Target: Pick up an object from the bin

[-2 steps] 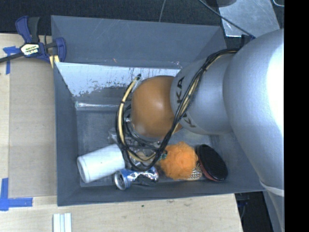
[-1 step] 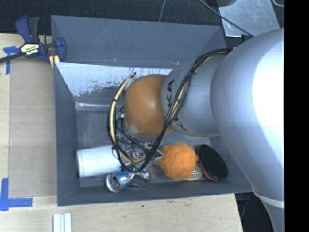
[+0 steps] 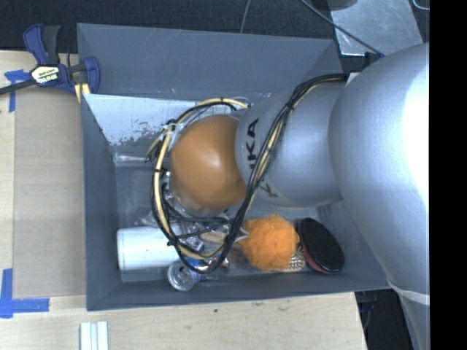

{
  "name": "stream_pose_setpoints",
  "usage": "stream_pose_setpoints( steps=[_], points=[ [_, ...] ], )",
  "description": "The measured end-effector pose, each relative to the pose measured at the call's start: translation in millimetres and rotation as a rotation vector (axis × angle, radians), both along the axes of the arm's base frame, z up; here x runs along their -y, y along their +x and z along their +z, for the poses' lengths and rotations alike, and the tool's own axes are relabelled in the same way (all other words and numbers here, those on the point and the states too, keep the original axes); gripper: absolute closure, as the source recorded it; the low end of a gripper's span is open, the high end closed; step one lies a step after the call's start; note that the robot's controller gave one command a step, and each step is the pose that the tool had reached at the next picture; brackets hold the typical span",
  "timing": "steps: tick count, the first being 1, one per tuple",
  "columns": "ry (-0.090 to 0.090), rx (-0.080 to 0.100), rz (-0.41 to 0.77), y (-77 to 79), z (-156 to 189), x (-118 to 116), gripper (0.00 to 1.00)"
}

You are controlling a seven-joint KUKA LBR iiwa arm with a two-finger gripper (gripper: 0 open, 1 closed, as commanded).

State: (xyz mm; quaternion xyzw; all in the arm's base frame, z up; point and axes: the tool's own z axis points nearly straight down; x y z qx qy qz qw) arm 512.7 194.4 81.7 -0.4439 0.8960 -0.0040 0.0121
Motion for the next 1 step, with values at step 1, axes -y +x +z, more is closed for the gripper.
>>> stream_pose_setpoints(
  steps=[1],
  points=[
    [-0.017, -0.005, -0.008, 1.7, -0.2, 8.9, 1.00]
  ],
)
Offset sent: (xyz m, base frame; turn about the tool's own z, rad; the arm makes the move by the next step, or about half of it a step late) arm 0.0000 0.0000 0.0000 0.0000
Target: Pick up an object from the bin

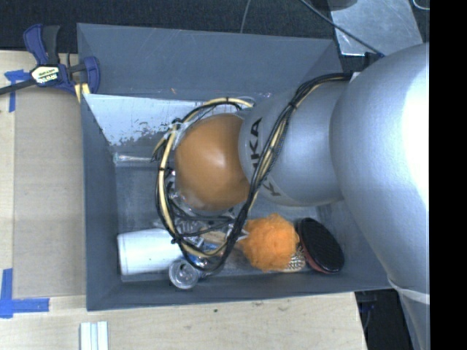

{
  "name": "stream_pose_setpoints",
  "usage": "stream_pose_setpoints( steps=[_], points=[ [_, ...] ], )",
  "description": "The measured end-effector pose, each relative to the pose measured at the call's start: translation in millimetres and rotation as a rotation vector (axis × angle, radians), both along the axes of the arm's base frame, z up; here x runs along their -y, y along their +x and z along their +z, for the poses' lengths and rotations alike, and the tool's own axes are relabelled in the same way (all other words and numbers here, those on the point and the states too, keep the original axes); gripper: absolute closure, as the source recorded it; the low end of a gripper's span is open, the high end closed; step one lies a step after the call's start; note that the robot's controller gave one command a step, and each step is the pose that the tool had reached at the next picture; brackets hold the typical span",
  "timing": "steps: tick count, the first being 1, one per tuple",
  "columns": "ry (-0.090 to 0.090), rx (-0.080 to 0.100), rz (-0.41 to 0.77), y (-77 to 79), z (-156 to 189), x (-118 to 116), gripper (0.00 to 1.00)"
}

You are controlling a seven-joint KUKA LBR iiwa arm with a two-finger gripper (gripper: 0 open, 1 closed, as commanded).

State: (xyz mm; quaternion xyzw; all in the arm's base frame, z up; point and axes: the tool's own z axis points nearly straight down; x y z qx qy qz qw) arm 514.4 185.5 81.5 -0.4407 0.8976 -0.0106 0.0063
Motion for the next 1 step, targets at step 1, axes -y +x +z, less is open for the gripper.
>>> stream_pose_setpoints(
  steps=[1],
  points=[
    [0.013, -0.001, 0.004, -2.4, -0.5, -7.6, 0.00]
  ],
)
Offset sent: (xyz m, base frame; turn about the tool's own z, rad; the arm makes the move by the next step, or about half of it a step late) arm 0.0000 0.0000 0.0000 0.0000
